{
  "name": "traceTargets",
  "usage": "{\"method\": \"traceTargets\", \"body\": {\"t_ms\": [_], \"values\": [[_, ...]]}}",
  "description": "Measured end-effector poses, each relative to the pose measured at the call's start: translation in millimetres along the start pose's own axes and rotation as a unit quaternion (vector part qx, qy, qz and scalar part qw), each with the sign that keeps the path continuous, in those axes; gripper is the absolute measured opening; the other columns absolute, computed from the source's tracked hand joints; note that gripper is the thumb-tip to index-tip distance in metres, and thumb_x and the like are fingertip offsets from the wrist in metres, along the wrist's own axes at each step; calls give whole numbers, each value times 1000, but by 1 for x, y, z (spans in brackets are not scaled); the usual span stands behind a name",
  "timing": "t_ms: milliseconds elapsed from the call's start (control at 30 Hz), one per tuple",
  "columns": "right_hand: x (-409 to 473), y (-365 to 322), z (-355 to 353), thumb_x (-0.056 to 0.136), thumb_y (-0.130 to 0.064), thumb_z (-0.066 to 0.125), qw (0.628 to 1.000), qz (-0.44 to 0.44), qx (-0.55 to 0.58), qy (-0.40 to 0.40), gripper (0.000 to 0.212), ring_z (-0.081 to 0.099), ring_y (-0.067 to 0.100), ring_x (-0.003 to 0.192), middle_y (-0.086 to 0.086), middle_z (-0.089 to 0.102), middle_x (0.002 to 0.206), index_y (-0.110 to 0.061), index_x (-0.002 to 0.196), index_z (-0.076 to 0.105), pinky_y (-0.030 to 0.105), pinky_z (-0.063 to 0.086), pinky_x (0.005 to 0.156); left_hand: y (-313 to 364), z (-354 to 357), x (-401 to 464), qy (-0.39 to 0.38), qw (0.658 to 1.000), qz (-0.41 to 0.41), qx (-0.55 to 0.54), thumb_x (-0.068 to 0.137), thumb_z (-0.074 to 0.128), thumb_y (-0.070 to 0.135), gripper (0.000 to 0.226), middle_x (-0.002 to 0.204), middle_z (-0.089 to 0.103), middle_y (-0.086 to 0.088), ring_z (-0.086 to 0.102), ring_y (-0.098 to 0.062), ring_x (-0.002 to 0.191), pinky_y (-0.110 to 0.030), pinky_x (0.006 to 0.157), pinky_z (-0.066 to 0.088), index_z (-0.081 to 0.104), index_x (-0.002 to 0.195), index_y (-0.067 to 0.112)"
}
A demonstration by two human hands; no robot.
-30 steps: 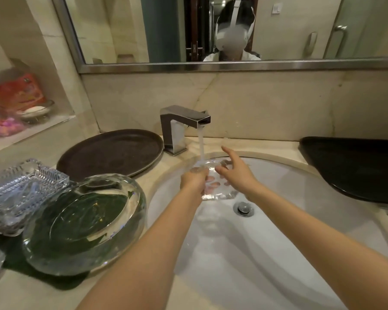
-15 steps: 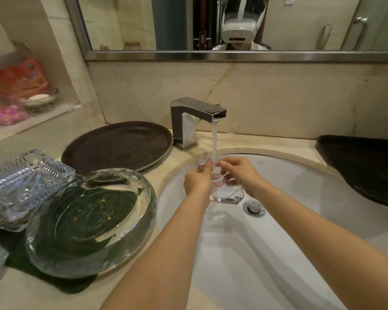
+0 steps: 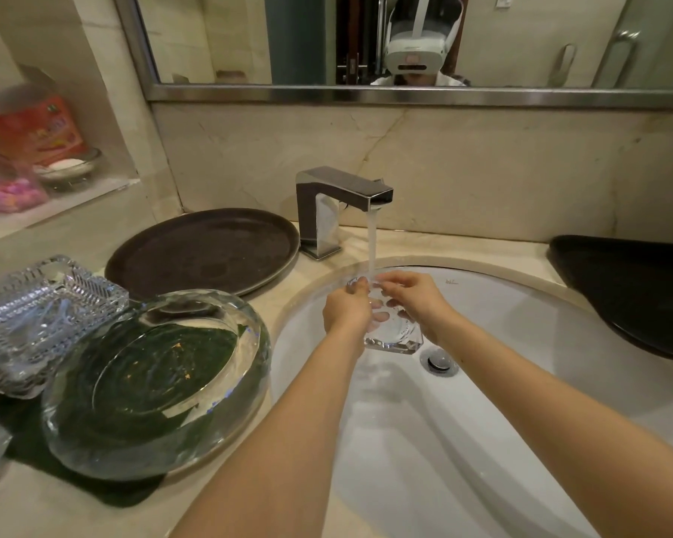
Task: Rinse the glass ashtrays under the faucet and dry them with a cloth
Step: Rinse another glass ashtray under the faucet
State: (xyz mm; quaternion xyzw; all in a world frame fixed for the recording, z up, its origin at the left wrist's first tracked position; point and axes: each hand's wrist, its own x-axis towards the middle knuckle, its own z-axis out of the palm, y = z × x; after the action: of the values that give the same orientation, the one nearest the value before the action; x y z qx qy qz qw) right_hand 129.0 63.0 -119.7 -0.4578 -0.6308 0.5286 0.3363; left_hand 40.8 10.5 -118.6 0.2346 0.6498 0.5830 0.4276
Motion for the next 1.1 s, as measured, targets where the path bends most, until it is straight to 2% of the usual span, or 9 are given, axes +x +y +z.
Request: {"method": "traceTargets", "body": {"t_ms": [67, 300, 500, 667, 733, 833, 900, 967, 1100], "values": [[1, 1, -1, 89, -15, 61, 999, -16, -5, 31, 8, 48, 8, 64, -5, 58, 69, -12, 85, 67, 15, 39, 55, 1, 2, -2, -29, 999, -7, -15, 101, 38, 27, 22, 84, 64, -6, 64, -19, 60, -18, 40, 41, 56, 107, 15], [2, 1, -2, 76, -59, 62, 979, 13, -165, 121, 51, 52, 17, 54, 2, 55, 56, -12, 61, 56, 28, 37, 55, 1, 5, -5, -84, 996, 17, 6, 101, 38, 25, 20, 92, 67, -8, 64, -20, 59, -14, 37, 38, 51, 115, 18], [4, 0, -3, 94, -15, 53, 996, 27, 77, 21, 13, 55, 18, 57, 10, 59, 78, -6, 91, 62, 19, 49, 46, -6, 0, 11, 8, 999, 2, -39, 98, 43, 27, 24, 81, 66, -6, 62, -20, 69, -24, 50, 41, 59, 111, 15], [-1, -1, -14, 100, -26, 41, 973, 160, 152, -64, 26, 59, 21, 74, 10, 58, 94, -7, 106, 57, 27, 53, 49, -2, 1, 12, 21, 977, -64, -204, 98, 45, 20, 19, 78, 63, -6, 59, -22, 68, -33, 63, 50, 61, 97, 10], [-1, -1, -20, 101, -21, 36, 970, 155, 167, -90, 25, 62, 20, 77, 10, 61, 99, -9, 108, 56, 25, 53, 49, 1, 0, 13, -10, 961, -87, -262, 98, 46, 16, 20, 79, 63, -10, 59, -22, 65, -39, 73, 54, 62, 92, 6], [3, 2, -21, 100, -14, 37, 978, 106, 173, -51, 24, 63, 23, 75, 11, 66, 97, -5, 111, 56, 26, 52, 56, 6, 0, 6, -55, 960, -92, -260, 99, 42, 6, 18, 79, 60, -10, 60, -20, 63, -35, 66, 55, 59, 91, 5], [5, 4, -17, 97, -9, 45, 988, 74, 131, 14, 18, 57, 21, 67, 9, 63, 83, -2, 104, 60, 29, 47, 60, 4, 3, 6, -65, 971, -70, -217, 94, 44, -6, 24, 93, 61, -9, 60, -22, 79, -39, 78, 55, 56, 110, 7], [6, 5, -11, 92, -5, 53, 994, 37, 83, 62, 10, 57, 16, 59, 7, 61, 74, -1, 92, 63, 27, 47, 59, 1, 4, 8, -33, 981, -53, -186, 89, 49, -13, 36, 103, 63, -9, 59, -22, 82, -33, 77, 52, 54, 120, 5], [7, 4, -5, 88, -15, 62, 996, 15, -4, 90, 15, 52, 12, 54, 1, 58, 62, -12, 73, 60, 23, 40, 55, -3, 1, 9, 45, 992, -35, -113, 86, 61, 1, 9, 93, 68, -10, 65, -23, 82, -33, 74, 53, 64, 91, 8]]}}
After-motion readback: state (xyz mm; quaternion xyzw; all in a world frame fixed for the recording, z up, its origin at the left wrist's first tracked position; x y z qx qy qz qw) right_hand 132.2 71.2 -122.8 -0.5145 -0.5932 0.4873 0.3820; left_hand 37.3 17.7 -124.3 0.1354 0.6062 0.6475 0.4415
